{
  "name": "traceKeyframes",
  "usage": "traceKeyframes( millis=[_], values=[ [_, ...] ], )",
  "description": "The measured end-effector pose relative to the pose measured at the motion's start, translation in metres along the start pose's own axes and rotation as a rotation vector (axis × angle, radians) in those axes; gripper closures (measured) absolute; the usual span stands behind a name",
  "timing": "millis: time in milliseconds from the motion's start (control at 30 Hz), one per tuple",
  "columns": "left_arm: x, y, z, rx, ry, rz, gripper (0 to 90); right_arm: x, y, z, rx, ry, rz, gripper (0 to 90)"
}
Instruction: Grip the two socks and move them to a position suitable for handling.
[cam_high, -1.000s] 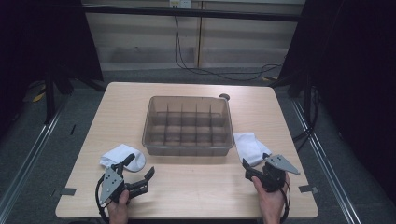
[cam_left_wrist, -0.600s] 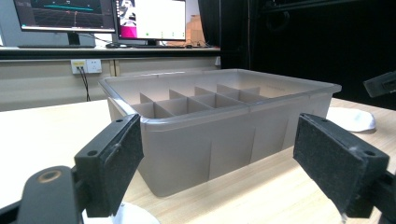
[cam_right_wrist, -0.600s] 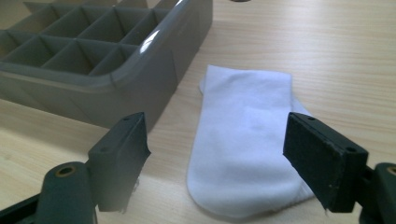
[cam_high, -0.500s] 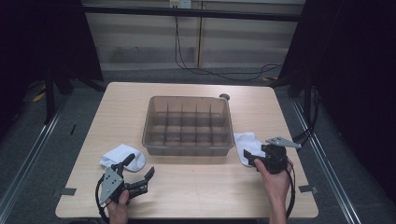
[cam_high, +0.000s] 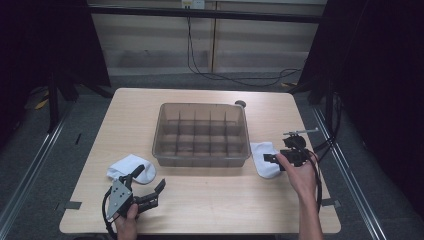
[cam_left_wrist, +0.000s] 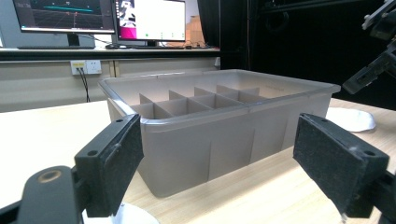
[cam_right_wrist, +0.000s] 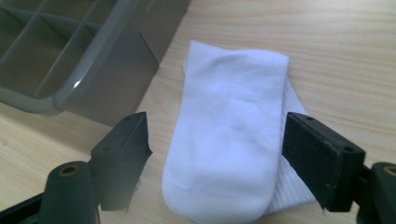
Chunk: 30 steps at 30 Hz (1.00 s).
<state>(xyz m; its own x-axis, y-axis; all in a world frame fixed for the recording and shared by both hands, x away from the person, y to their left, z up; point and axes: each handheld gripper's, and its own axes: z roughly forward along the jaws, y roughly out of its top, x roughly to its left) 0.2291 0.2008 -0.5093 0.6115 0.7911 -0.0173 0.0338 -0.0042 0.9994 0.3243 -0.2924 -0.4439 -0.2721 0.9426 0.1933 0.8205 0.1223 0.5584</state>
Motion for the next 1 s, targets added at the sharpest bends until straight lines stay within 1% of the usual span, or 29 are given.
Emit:
traceKeyframes(
  millis=[33,67,133,167,200,233,300,367,400,433,467,533,567,600,633,767,867,933,1000],
  values=[
    [0.000,0.000,0.000,0.006,0.000,0.005,15.7,0.000,0.000,0.000,0.000,0.000,0.000,22.5],
    [0.000,0.000,0.000,0.000,0.000,0.000,15.7,-0.001,0.002,0.001,0.013,-0.009,0.004,22.5],
    [0.000,0.000,0.000,0.001,0.001,0.001,15.7,-0.004,0.006,0.005,0.047,-0.025,-0.004,22.8],
    [0.000,0.000,0.000,0.001,0.001,0.001,15.7,-0.007,0.012,0.009,0.082,-0.042,-0.004,22.4],
    [0.000,0.000,0.000,0.002,0.002,0.001,15.7,-0.007,0.012,0.009,0.082,-0.042,-0.004,22.4],
    [0.000,0.000,0.000,0.002,0.004,0.004,15.7,-0.008,0.015,0.012,0.094,-0.044,-0.006,22.6],
    [0.000,0.000,0.000,0.005,0.002,0.000,15.7,-0.009,0.023,0.019,0.133,-0.053,-0.016,22.0],
    [0.000,0.000,0.000,0.000,-0.001,0.006,15.7,-0.009,0.031,0.024,0.172,-0.065,-0.024,20.6],
    [0.000,0.000,0.000,0.000,-0.002,0.006,15.7,-0.009,0.034,0.027,0.191,-0.062,-0.024,21.0],
    [0.000,0.000,0.000,0.001,-0.002,0.004,15.7,-0.010,0.037,0.029,0.211,-0.061,-0.037,21.1],
    [0.000,0.000,0.000,0.000,-0.002,0.001,15.7,-0.010,0.039,0.030,0.224,-0.060,-0.035,20.2],
    [0.000,0.000,0.000,0.000,-0.002,0.006,15.7,-0.013,0.042,0.034,0.251,-0.043,-0.041,19.9],
    [0.000,0.000,0.000,0.001,-0.002,0.007,15.7,-0.015,0.043,0.036,0.262,-0.045,-0.041,19.6],
    [0.000,0.000,-0.001,0.004,-0.002,0.011,15.7,-0.017,0.044,0.038,0.274,-0.043,-0.028,17.8],
    [0.000,0.000,-0.001,0.002,-0.002,0.009,15.7,-0.018,0.044,0.040,0.280,-0.038,-0.028,17.7],
    [0.000,0.000,0.000,0.001,-0.001,0.007,15.7,-0.017,0.046,0.047,0.309,-0.041,-0.044,16.9],
    [0.000,0.000,-0.001,0.001,-0.001,0.010,15.7,-0.017,0.046,0.053,0.328,-0.040,-0.051,14.0],
    [0.000,0.000,-0.001,0.001,-0.003,0.012,15.7,-0.017,0.045,0.057,0.340,-0.027,-0.056,16.7],
    [0.001,0.000,-0.001,0.000,-0.001,0.012,15.7,-0.016,0.045,0.060,0.345,-0.035,-0.059,15.2]
  ],
)
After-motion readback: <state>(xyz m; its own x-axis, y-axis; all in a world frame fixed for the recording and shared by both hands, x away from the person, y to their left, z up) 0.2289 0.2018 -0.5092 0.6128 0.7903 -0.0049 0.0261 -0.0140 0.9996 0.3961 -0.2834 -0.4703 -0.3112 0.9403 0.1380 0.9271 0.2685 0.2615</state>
